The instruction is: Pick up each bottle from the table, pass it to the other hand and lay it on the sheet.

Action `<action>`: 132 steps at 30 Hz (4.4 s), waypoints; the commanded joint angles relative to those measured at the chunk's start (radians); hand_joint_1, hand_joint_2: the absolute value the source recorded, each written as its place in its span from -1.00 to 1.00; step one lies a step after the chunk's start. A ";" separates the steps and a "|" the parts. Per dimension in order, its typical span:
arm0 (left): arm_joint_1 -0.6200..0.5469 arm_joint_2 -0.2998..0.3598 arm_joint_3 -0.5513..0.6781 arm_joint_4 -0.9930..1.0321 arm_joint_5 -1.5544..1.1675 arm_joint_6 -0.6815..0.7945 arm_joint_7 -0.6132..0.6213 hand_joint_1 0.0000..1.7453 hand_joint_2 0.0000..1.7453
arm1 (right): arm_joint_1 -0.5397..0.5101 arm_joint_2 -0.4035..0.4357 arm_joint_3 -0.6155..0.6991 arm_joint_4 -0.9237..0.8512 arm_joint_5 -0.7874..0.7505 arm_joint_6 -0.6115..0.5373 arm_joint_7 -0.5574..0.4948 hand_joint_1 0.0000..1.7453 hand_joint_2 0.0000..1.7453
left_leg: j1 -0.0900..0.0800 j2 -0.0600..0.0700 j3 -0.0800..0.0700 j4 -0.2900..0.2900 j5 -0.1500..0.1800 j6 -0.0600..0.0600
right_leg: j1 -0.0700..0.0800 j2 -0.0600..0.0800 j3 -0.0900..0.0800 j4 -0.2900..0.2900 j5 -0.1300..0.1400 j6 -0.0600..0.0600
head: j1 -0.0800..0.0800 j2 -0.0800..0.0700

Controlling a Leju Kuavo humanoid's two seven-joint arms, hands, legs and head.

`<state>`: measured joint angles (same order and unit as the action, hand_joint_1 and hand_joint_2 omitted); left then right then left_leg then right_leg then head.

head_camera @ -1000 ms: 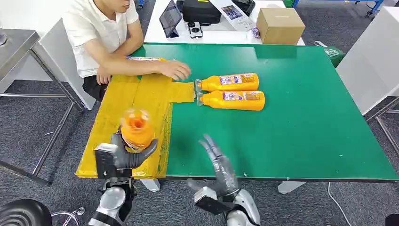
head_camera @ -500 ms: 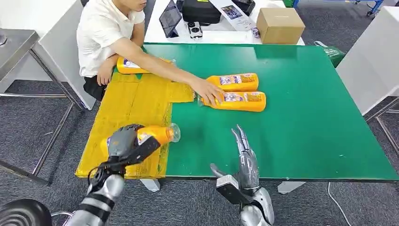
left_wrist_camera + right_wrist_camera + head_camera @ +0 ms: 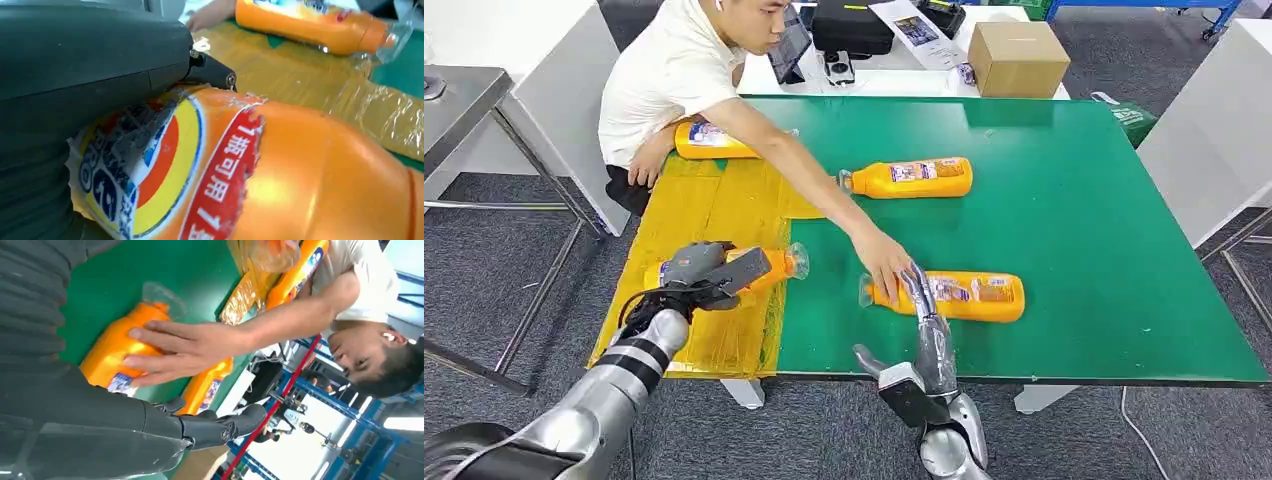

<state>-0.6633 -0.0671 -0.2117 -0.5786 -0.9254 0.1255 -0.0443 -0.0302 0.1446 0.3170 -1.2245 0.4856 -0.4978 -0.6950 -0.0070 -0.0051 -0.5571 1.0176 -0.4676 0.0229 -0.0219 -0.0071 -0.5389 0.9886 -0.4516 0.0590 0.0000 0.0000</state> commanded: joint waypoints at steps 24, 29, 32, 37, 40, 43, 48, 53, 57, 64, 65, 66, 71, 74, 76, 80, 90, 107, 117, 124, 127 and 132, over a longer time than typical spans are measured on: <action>0.017 0.030 0.072 0.178 0.199 -0.206 -0.131 -1.00 1.00 | -0.059 -0.055 0.064 0.137 -0.145 -0.019 -0.003 -1.00 1.00 | 0.001 0.005 0.003 -0.003 0.002 -0.002 | 0.001 0.005 0.001 -0.003 0.005 -0.005 | 0.000 0.000; 0.112 -0.014 0.054 -0.040 0.260 -0.066 -0.213 -1.00 1.00 | -0.032 -0.057 0.049 0.127 -0.148 -0.018 -0.003 -1.00 1.00 | 0.000 0.003 0.003 -0.002 0.002 -0.002 | 0.001 0.002 0.001 -0.002 0.004 -0.005 | 0.000 0.000; 0.215 -0.007 0.006 -0.290 0.341 -0.044 -0.231 -1.00 1.00 | -0.018 -0.067 0.044 0.108 -0.148 -0.028 -0.003 -1.00 1.00 | 0.000 0.002 0.002 -0.001 0.001 -0.002 | 0.001 0.002 0.000 -0.001 0.003 -0.005 | 0.000 0.000; 0.261 -0.010 -0.048 -0.439 0.343 0.045 -0.236 -1.00 1.00 | -0.014 -0.072 0.034 0.095 -0.140 -0.021 -0.003 -1.00 1.00 | 0.001 0.001 -0.003 0.001 0.001 -0.002 | 0.001 0.000 -0.005 0.000 0.002 -0.004 | 0.000 0.000; 0.260 -0.006 -0.049 -0.436 0.343 0.044 -0.237 -1.00 1.00 | -0.015 -0.070 0.034 0.097 -0.139 -0.021 -0.003 -1.00 1.00 | 0.001 0.001 -0.007 0.001 0.001 -0.001 | 0.001 0.000 -0.008 0.000 0.002 -0.004 | 0.000 0.000; 0.260 -0.006 -0.049 -0.436 0.343 0.044 -0.237 -1.00 1.00 | -0.015 -0.070 0.034 0.097 -0.139 -0.021 -0.003 -1.00 1.00 | 0.002 0.002 -0.008 0.001 0.001 -0.003 | 0.003 0.002 -0.009 -0.001 0.003 -0.006 | 0.000 0.000; 0.261 0.000 -0.069 -0.440 0.311 0.126 -0.282 -1.00 1.00 | -0.014 -0.069 0.034 0.088 -0.137 -0.021 -0.003 -1.00 1.00 | 0.003 0.001 -0.010 0.001 0.002 -0.003 | 0.004 0.001 -0.010 -0.001 0.003 -0.007 | 0.000 0.000; 0.297 0.003 -0.197 -0.602 0.239 0.144 -0.291 -1.00 1.00 | -0.007 -0.074 0.029 0.079 -0.120 -0.009 -0.003 -1.00 1.00 | 0.002 0.000 -0.011 0.002 0.001 -0.002 | 0.002 -0.001 -0.012 0.000 0.002 -0.005 | 0.000 0.000; 0.316 -0.010 -0.225 -0.650 0.230 0.204 -0.306 -1.00 1.00 | -0.010 -0.076 0.028 0.081 -0.116 -0.008 -0.003 -1.00 1.00 | 0.002 0.000 -0.012 0.002 0.001 -0.002 | 0.002 0.000 -0.012 0.000 0.002 -0.006 | 0.000 0.000; 0.517 -0.108 -0.181 -0.893 0.744 0.133 -0.457 -1.00 1.00 | 0.030 -0.107 -0.039 0.004 -0.090 -0.037 -0.003 -1.00 1.00 | 0.000 0.001 -0.011 0.000 0.001 -0.001 | 0.001 0.000 -0.013 -0.001 0.002 -0.004 | 0.000 0.000; 0.540 -0.123 -0.179 -0.907 0.861 0.081 -0.450 -1.00 1.00 | 0.037 -0.122 -0.036 -0.033 -0.101 -0.062 -0.003 -1.00 1.00 | 0.001 0.001 -0.011 0.000 0.000 -0.002 | 0.002 0.000 -0.012 -0.001 0.002 -0.005 | -0.001 0.000; 0.566 -0.132 -0.185 -0.917 0.934 0.072 -0.449 -1.00 1.00 | 0.038 -0.149 -0.030 -0.061 -0.109 -0.066 -0.003 -1.00 1.00 | 0.000 0.002 -0.012 0.000 0.000 -0.001 | 0.000 0.001 -0.013 0.000 0.002 -0.004 | 0.000 0.000; 0.579 -0.121 -0.279 -0.832 1.021 0.133 -0.480 -1.00 1.00 | -0.038 -0.220 -0.154 0.000 0.157 -0.147 0.027 -1.00 1.00 | 0.000 0.001 -0.012 0.000 0.001 -0.001 | 0.001 0.000 -0.013 -0.002 0.003 -0.004 | 0.000 0.000; 0.586 -0.116 -0.297 -0.823 1.030 0.128 -0.494 -1.00 1.00 | -0.088 -0.253 -0.187 0.063 0.237 -0.169 0.056 -1.00 1.00 | -0.001 0.001 -0.013 0.000 0.002 -0.001 | -0.001 0.000 -0.014 -0.002 0.003 -0.004 | 0.000 0.000; 0.586 -0.111 -0.301 -0.837 1.030 0.130 -0.499 -1.00 1.00 | -0.125 -0.274 -0.192 0.119 0.275 -0.161 0.078 -1.00 1.00 | -0.001 0.002 -0.013 0.000 0.001 -0.001 | -0.001 0.002 -0.015 -0.001 0.004 -0.004 | 0.000 0.000; 0.585 -0.110 -0.297 -0.845 1.032 0.131 -0.497 -1.00 1.00 | -0.129 -0.272 -0.193 0.134 0.275 -0.162 0.074 -1.00 1.00 | 0.000 0.002 -0.013 0.000 0.002 -0.001 | 0.001 0.002 -0.014 -0.002 0.005 -0.004 | 0.000 0.000; 0.551 -0.120 -0.307 -0.836 1.057 0.119 -0.489 -1.00 1.00 | -0.336 -0.316 -0.100 0.476 0.481 -0.161 0.181 -1.00 1.00 | 0.000 0.004 -0.013 0.001 0.002 0.000 | 0.000 0.003 -0.014 -0.002 0.006 -0.002 | 0.000 0.000; 0.502 -0.132 -0.346 -0.774 1.085 0.100 -0.469 -1.00 1.00 | -0.471 -0.257 -0.002 0.716 0.497 0.042 0.202 -1.00 1.00 | 0.000 0.003 -0.013 0.001 0.002 0.000 | 0.001 0.002 -0.014 -0.001 0.006 -0.002 | -0.001 0.000; 0.496 -0.128 -0.361 -0.774 1.070 0.098 -0.461 -1.00 1.00 | -0.483 -0.278 0.052 0.721 0.530 0.124 0.248 -1.00 1.00 | 0.000 0.002 -0.013 0.001 0.004 0.001 | 0.001 0.002 -0.014 -0.001 0.007 -0.002 | -0.001 0.000; 0.513 -0.128 -0.362 -0.796 1.030 0.110 -0.446 -1.00 1.00 | -0.494 -0.339 0.195 0.627 0.633 0.199 0.403 -1.00 1.00 | 0.000 0.003 -0.011 0.001 0.004 0.001 | 0.001 0.003 -0.014 -0.001 0.007 -0.001 | -0.001 0.000; 0.526 -0.126 -0.353 -0.816 1.012 0.113 -0.440 -1.00 1.00 | -0.488 -0.362 0.242 0.557 0.686 0.199 0.503 -1.00 1.00 | 0.000 0.004 -0.011 0.001 0.004 0.001 | 0.000 0.003 -0.013 -0.002 0.008 -0.001 | 0.000 0.000; 0.548 -0.127 -0.334 -0.838 1.015 0.091 -0.405 -1.00 1.00 | -0.437 -0.385 0.248 0.434 0.729 0.236 0.646 -1.00 1.00 | 0.000 0.002 -0.009 0.001 0.005 0.002 | 0.000 0.002 -0.010 -0.002 0.008 0.000 | 0.000 0.000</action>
<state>-0.1236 -0.2094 -0.5570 -1.4111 0.0858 0.2358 -0.4845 -0.5202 -0.1789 0.4604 -0.6648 1.1806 -0.3113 -0.1635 -0.0085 -0.0026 -0.5638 1.0189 -0.4636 0.0270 -0.0232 -0.0041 -0.5475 0.9878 -0.4450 0.0616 -0.0004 0.0000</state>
